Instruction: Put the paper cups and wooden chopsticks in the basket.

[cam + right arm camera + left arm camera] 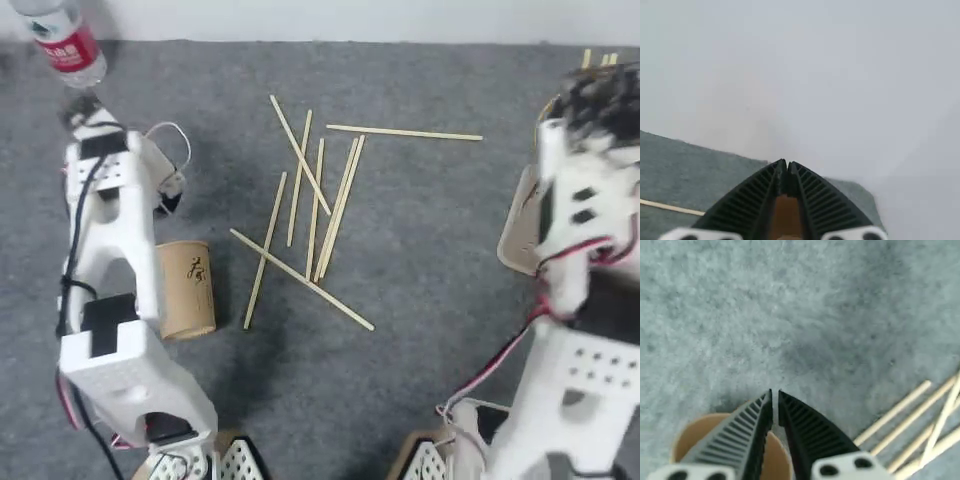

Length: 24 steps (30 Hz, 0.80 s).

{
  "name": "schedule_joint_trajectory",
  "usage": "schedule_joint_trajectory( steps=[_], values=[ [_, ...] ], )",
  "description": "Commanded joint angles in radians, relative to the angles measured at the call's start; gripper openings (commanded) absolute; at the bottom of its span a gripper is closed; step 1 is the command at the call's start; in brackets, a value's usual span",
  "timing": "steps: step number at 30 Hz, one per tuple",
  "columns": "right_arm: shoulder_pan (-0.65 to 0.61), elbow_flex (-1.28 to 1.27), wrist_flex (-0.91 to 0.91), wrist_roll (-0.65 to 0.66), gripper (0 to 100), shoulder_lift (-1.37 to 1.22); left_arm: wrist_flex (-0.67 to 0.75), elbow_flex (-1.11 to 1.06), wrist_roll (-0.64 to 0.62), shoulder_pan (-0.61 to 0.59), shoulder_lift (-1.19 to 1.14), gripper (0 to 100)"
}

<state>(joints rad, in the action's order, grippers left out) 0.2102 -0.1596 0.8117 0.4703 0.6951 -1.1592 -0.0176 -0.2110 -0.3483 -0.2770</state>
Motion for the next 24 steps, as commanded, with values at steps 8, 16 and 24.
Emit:
schedule_joint_trajectory(
  steps=[8, 16, 24],
  values=[
    [0.182, 0.063, -0.099, 0.112, 0.6, -0.11, 0.173, -0.162, -0.144, 0.0, 0.031, 1],
    [0.228, 0.063, -0.122, 0.155, 0.6, -0.131, 0.25, -0.209, -0.144, 0.0, 0.031, 1],
    [0.071, 0.173, -0.067, 0.092, 0.6, -0.059, 0.281, -0.249, -0.141, 0.031, 0.031, 1]
  ],
)
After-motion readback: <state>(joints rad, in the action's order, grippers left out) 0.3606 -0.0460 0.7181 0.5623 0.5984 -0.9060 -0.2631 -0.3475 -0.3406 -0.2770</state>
